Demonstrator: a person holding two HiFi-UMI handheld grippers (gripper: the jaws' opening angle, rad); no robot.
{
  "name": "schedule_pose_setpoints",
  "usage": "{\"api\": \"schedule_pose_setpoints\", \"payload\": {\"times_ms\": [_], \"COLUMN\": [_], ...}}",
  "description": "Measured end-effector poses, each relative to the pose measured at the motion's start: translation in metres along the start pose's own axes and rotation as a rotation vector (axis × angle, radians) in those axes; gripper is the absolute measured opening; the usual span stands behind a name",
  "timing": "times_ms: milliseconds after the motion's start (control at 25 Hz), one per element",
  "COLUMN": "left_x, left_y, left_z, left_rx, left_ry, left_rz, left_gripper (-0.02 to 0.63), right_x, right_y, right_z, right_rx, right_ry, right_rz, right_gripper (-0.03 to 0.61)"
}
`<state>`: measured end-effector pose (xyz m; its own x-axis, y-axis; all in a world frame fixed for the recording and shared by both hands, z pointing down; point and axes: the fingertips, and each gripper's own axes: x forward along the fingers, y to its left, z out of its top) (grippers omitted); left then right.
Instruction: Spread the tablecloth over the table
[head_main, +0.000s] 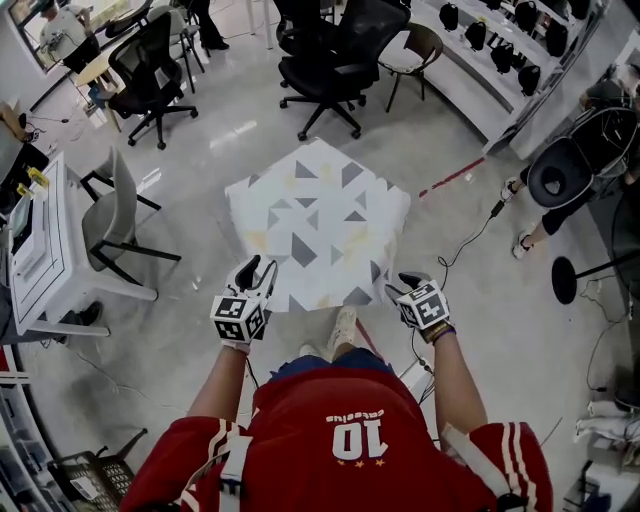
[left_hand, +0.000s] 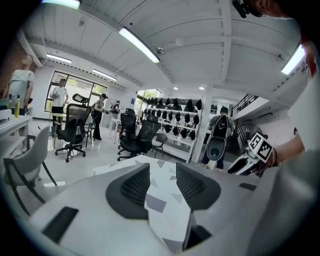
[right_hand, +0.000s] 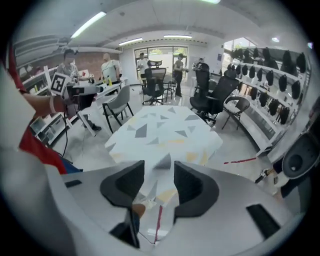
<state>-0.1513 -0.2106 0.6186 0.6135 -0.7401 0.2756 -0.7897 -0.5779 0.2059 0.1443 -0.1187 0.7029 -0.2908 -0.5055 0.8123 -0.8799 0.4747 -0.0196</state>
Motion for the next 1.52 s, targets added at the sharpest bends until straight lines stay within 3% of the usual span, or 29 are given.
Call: {"api": "schedule_pose_setpoints", "payload": {"times_ms": [320, 760, 1120, 1400, 1520], "left_x": [0.027, 0.056, 0.060, 0.056, 0.046], "left_y": [-0.005, -0.004, -0.022, -0.045, -0.054], "left_z": [0.016, 0.073, 0.152, 0.200, 0.223], "left_rx": [0.004, 0.053, 0.119, 0.078, 0.098], "left_ry": [-0.005, -0.023, -0.124, -0.157, -0.196], "left_rz": [-0.001, 0.070, 0.094, 0.095, 0.093], "left_gripper": [0.167, 0.167, 0.166, 0.155, 0.150], "right_x": [-0.011, 0.005, -0.056, -0.114, -0.141], "right_y": [-0.035, -0.056, -0.062, -0.088, -0.084], "right_z": [0.027, 0.078, 0.192, 0.242, 0.258], "right_rx": [0.035, -0.005, -0.022, 0.127, 0.165], "right_ry": [-0.071, -0.114, -0.427, -0.672, -0.769], "right_rz": [-0.037, 0.043, 0.096, -0.021, -0.003], "right_gripper": [0.189, 0.189, 0.186, 0.167, 0.139]}}
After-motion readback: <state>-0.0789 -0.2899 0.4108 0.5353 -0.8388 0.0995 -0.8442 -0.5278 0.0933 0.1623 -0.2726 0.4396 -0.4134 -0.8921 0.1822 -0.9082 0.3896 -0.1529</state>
